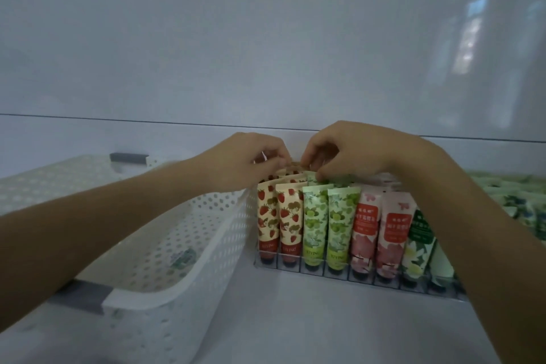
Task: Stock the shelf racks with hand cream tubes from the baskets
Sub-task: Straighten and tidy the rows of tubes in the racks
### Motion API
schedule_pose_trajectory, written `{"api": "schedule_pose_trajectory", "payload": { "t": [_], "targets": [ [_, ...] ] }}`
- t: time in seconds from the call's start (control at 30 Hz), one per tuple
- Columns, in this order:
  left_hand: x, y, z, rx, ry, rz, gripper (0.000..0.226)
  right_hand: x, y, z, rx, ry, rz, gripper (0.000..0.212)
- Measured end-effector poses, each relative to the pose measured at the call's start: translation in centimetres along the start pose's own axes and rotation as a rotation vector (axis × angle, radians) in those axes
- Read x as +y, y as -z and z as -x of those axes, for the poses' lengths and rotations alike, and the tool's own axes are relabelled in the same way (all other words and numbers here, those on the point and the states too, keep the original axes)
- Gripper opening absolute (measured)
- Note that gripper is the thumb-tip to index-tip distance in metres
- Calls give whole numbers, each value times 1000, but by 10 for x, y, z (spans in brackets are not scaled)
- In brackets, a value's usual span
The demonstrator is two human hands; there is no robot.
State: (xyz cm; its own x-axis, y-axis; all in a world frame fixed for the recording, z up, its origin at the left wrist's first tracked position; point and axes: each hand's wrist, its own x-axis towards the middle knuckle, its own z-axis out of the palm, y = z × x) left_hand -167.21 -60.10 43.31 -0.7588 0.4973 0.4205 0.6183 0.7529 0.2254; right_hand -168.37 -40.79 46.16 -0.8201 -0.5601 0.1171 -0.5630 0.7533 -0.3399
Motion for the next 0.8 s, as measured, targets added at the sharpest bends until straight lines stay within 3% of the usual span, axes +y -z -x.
{"api": "schedule_pose_trajectory", "payload": {
  "t": [0.13,0.4,0.53,0.7,0.8],
  "targets": [
    [5,-1,1,-63,-80,32,27,0,0,0,22,-27,30,24],
    [1,-1,1,-65,-88,12,30,-7,-1,5,16,6,0,18],
    [0,-1,2,-34,-60,24,29,-2,12,12,91,-18,48,14],
    [-3,-3,2,-16,39,56,23,4,17,20,-35,-124,148,10],
    [-4,-5,2,-41,51,70,22,3,12,16,-29,-122,140,17]
  ]
}}
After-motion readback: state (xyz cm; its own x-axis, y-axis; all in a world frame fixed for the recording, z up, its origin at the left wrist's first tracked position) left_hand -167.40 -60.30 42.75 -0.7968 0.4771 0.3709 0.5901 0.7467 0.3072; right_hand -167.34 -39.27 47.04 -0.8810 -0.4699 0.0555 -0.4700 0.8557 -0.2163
